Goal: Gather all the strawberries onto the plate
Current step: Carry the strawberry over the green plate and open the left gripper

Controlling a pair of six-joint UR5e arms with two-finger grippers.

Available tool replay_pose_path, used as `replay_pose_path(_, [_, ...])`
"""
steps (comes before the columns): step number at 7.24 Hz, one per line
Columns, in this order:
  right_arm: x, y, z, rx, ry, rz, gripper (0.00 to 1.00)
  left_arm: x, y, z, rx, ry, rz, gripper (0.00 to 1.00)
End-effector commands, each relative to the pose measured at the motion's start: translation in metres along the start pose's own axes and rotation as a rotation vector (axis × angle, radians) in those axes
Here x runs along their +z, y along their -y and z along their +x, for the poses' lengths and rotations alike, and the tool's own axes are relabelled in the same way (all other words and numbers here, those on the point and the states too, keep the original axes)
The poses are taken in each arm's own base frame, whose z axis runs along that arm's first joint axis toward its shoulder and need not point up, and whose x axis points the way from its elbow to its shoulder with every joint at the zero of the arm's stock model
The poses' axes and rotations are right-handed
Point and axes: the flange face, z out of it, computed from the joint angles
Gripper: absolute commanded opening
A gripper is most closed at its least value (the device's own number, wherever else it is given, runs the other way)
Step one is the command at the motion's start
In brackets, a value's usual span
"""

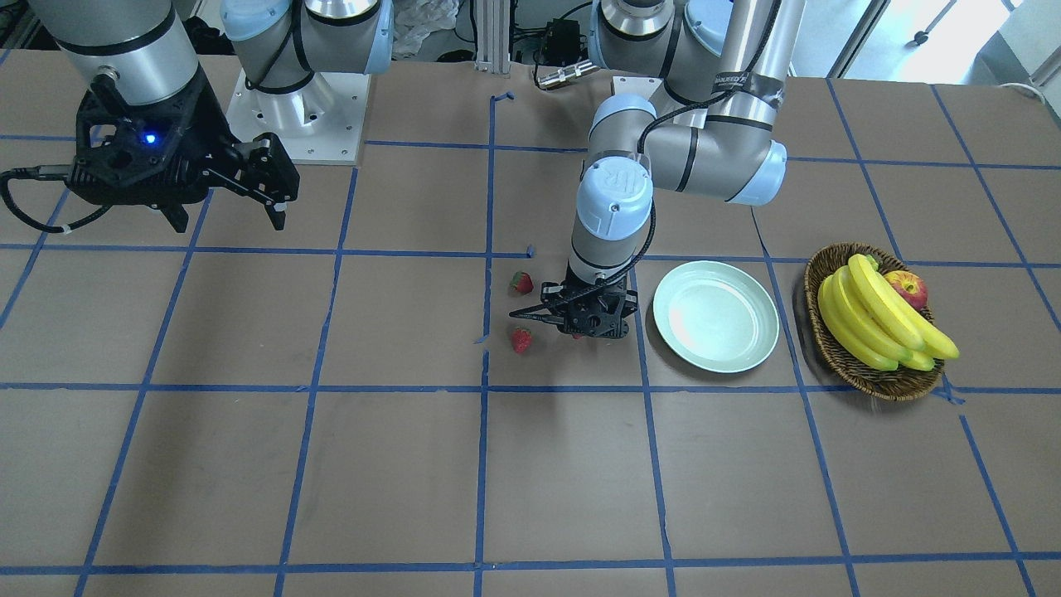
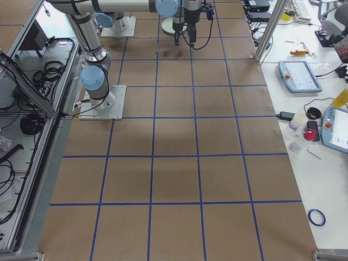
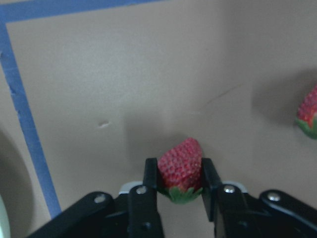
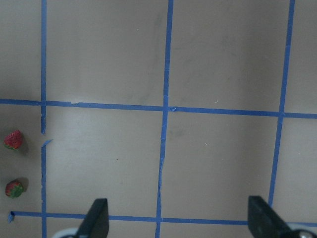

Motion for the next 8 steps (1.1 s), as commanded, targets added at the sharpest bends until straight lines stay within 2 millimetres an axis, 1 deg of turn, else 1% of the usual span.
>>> replay_pose_path(1, [-0.001,0.000,0.000,-0.001,-0.004,0.001,1.00,-0.047,0.010,-0.053,0.067,0.033,-0.041,0.01])
replay_pose_path(2, [-0.001,0.001,0.000,-0.001,-0.001,0.000,1.00,-0.050,0.010,-0.099,0.092,0.024,-0.059,0.00])
replay_pose_path(3, [-0.001,0.001,0.000,0.001,-0.001,0.000,1.00,-0.041,0.000,-0.135,0.126,0.016,-0.085,0.00])
replay_pose_path(4, [-0.001,0.001,0.000,0.001,-0.001,0.000,1.00,-0.022,-0.014,-0.168,0.110,0.023,-0.132,0.01])
replay_pose_path(5, [0.000,0.000,0.000,0.001,-0.003,-0.001,1.00,-0.011,-0.024,-0.183,0.079,0.015,-0.157,0.20])
replay_pose_path(6, [0.000,0.000,0.000,-0.001,-0.004,-0.002,1.00,-0.007,-0.025,-0.182,0.074,0.011,-0.163,0.91])
replay_pose_path(7, [0.000,0.000,0.001,0.001,-0.006,-0.002,1.00,-0.013,-0.022,-0.178,0.073,0.016,-0.145,1.00])
replay_pose_path(8, [0.000,0.000,0.001,0.001,-0.006,-0.002,1.00,-0.023,-0.020,-0.161,0.087,0.026,-0.111,1.00])
